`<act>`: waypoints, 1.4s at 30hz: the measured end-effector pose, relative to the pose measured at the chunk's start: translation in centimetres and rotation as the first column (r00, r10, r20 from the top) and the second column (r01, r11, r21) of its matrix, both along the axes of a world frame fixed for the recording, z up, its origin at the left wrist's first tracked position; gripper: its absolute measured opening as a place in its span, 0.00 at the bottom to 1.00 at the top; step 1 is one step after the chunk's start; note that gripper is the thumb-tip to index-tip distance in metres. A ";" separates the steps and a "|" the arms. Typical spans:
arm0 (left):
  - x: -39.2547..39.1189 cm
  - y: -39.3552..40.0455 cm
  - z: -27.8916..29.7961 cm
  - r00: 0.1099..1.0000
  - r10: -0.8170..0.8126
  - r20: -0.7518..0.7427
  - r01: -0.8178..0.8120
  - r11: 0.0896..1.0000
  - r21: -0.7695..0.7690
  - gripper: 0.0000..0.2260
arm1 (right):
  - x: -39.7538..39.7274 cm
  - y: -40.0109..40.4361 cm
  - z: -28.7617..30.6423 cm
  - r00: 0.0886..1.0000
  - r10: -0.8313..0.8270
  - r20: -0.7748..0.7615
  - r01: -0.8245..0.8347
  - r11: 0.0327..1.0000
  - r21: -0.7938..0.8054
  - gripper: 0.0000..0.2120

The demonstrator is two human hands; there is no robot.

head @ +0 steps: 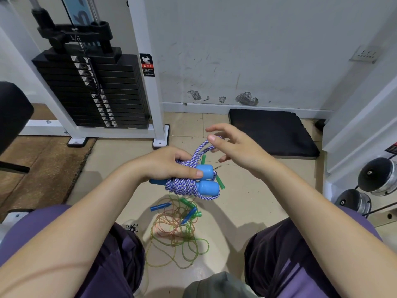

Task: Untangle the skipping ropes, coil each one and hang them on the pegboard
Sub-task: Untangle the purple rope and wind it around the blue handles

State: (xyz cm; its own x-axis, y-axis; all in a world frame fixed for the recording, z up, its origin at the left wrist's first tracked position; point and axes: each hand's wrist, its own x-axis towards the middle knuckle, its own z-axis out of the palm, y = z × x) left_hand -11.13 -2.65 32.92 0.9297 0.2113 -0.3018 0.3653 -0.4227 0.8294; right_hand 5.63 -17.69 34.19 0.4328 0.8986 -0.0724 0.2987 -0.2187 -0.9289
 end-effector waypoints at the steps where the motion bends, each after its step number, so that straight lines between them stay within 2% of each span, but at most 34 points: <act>1: 0.0 0.0 0.0 1.000 0.010 0.004 -0.010 1.000 0.000 0.36 | -0.1 0.0 0.0 1.000 -0.009 -0.014 0.009 1.000 -0.001 0.09; 3: 0.0 0.2 -0.1 0.998 0.051 0.025 -0.051 0.999 0.006 0.35 | -0.3 0.0 0.0 0.999 -0.039 -0.034 0.039 0.999 0.001 0.08; 5: 0.1 0.4 -0.3 0.990 0.122 0.064 -0.122 0.993 0.001 0.28 | -0.2 0.0 0.0 0.996 -0.060 -0.060 0.060 0.998 0.002 0.08; 8: 0.2 1.0 -0.5 0.954 0.277 0.118 -0.270 0.960 -0.074 0.19 | 0.1 -0.2 0.2 0.998 -0.009 -0.058 0.007 0.999 -0.044 0.09; 11: 0.3 1.3 -0.5 0.928 0.342 0.147 -0.335 0.939 -0.074 0.22 | 0.4 -0.5 0.4 0.996 0.076 -0.043 -0.082 0.986 -0.143 0.07; 13: 0.3 1.2 -0.5 0.931 0.342 0.130 -0.335 0.939 -0.074 0.24 | 0.5 -0.7 0.5 0.996 0.090 -0.012 -0.091 0.981 -0.172 0.06; 17: 0.4 0.9 -0.5 0.937 0.331 0.114 -0.326 0.943 -0.061 0.13 | 0.3 -0.6 0.7 0.997 0.073 0.018 -0.069 0.983 -0.168 0.05; 22: 0.4 0.8 -0.4 0.940 0.320 0.122 -0.318 0.948 -0.034 0.13 | 0.1 -0.4 0.5 0.996 0.076 -0.040 -0.083 0.977 -0.195 0.10; 27: 0.4 0.7 -0.6 0.946 0.305 0.110 -0.306 0.952 -0.016 0.14 | -0.1 -0.6 0.5 0.994 0.088 0.064 -0.070 0.967 -0.246 0.04; 31: 0.5 0.8 -0.6 0.944 0.313 0.101 -0.314 0.949 -0.012 0.13 | -0.1 -0.6 0.8 0.990 0.011 -0.138 -0.032 0.988 -0.153 0.04; 36: 0.4 0.5 -0.2 0.930 0.344 0.132 -0.327 0.936 -0.132 0.13 | -0.4 -0.4 0.8 0.982 -0.020 -0.186 0.003 0.996 -0.087 0.06; 38: 0.3 0.5 0.0 0.923 0.361 0.133 -0.338 0.926 -0.168 0.09 | -0.5 -0.3 0.8 0.979 -0.047 -0.197 0.036 0.998 -0.058 0.07; 42: 0.2 0.3 0.1 0.918 0.373 0.134 -0.322 0.899 -0.295 0.10 | -0.7 0.0 0.9 0.990 -0.071 -0.125 0.068 0.997 -0.032 0.11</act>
